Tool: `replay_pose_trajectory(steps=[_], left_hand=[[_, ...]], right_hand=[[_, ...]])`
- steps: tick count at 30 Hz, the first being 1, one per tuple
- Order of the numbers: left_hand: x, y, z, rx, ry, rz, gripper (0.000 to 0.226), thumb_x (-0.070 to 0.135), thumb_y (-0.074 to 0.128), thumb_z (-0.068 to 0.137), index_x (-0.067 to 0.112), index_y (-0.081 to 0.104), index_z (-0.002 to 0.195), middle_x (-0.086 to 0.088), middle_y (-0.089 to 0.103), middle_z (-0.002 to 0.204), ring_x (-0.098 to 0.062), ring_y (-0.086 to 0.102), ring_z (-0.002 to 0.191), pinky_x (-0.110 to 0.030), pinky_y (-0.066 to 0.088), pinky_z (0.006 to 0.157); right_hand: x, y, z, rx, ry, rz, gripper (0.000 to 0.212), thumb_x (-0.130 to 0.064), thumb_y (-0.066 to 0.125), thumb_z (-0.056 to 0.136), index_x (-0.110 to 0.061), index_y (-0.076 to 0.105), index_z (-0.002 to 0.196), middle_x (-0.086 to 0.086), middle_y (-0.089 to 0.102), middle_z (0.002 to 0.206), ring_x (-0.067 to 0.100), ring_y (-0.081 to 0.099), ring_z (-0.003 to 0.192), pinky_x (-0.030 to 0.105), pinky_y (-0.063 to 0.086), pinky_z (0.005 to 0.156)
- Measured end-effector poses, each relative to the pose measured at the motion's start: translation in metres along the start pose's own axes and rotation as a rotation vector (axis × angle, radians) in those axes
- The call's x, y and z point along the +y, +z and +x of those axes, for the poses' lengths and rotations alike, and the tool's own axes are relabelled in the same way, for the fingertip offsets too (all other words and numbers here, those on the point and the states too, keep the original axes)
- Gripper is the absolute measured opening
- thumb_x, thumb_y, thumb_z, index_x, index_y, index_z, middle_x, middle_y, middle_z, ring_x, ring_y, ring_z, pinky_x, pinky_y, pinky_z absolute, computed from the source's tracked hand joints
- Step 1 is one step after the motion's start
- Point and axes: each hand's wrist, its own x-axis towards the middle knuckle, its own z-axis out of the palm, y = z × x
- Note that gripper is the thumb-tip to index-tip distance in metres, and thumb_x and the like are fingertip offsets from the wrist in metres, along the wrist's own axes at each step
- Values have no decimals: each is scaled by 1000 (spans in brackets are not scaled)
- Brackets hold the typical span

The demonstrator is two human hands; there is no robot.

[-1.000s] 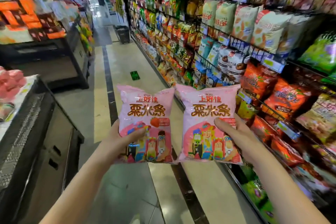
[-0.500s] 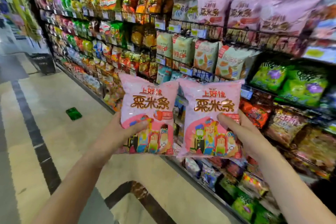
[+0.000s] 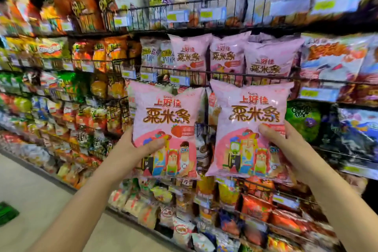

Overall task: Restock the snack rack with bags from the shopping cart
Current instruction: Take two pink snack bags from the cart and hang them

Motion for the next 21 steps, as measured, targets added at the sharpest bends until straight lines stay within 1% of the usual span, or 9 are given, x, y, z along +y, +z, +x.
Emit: replay_pose_trajectory(steps=[2,4,7,10,13,15,17,19,21], left_hand=[[6,12,35,-18,37,17,53,40,83,74,45,57,120,20,77,105,-1,73,98,-21,57,73],[13,24,69,-14,62,35,57,41,85,76,45,55,125,18,72,112,10,69,94,-20,57,80],[13,38,119,-50,75,28,78,49,86,66,37,54,136,16,73,118,4,72,95,-29,57,88],[15,52,155,-72,143,64,71,46,84,68,35,55,131,17,74,110,6,71,90,-16,54,74],[16,62,187,-108,151,70,59,49,85,67,42,56,118,25,76,96,6,72,84,-23,55,71],[16,66,210,-148,167,68,63,51,91,66,44,56,118,28,75,99,4,73,88,-28,56,80],[18,72,230,-157,186,60,68,52,94,65,41,56,120,20,76,100,7,72,88,-26,57,84],[20,76,247,-165,214,45,66,48,92,70,36,55,123,20,71,100,9,69,79,-19,55,74],[22,76,262,-205,235,46,84,68,87,61,33,56,131,18,72,106,5,69,85,-23,53,75]], right_hand=[[-1,-10,19,63,-13,-19,88,-68,90,54,-29,62,129,1,76,120,27,74,107,55,52,102],[0,-21,38,127,-33,-37,96,-71,91,47,-29,62,129,0,76,119,25,74,107,53,54,100],[-5,-36,63,176,-51,-52,84,-63,91,56,-30,63,128,0,77,117,24,75,105,51,55,98],[-10,-47,83,227,-58,-87,86,-68,91,52,-32,63,126,-2,77,117,22,75,103,49,56,96],[-18,-55,96,282,-54,-153,89,-70,89,50,-33,62,127,-4,77,115,20,76,100,45,58,90],[-23,-57,103,316,-46,-179,85,-70,87,52,-37,61,125,-8,78,111,16,77,96,42,60,84],[-25,-59,109,350,-47,-231,88,-82,85,40,-44,63,117,-11,78,109,13,76,97,45,58,91],[-26,-57,113,382,-53,-264,88,-86,83,36,-45,66,112,-12,78,109,12,75,101,48,55,99],[-28,-54,118,422,-41,-270,84,-85,83,35,-48,68,108,-11,78,108,15,75,102,52,53,102]])
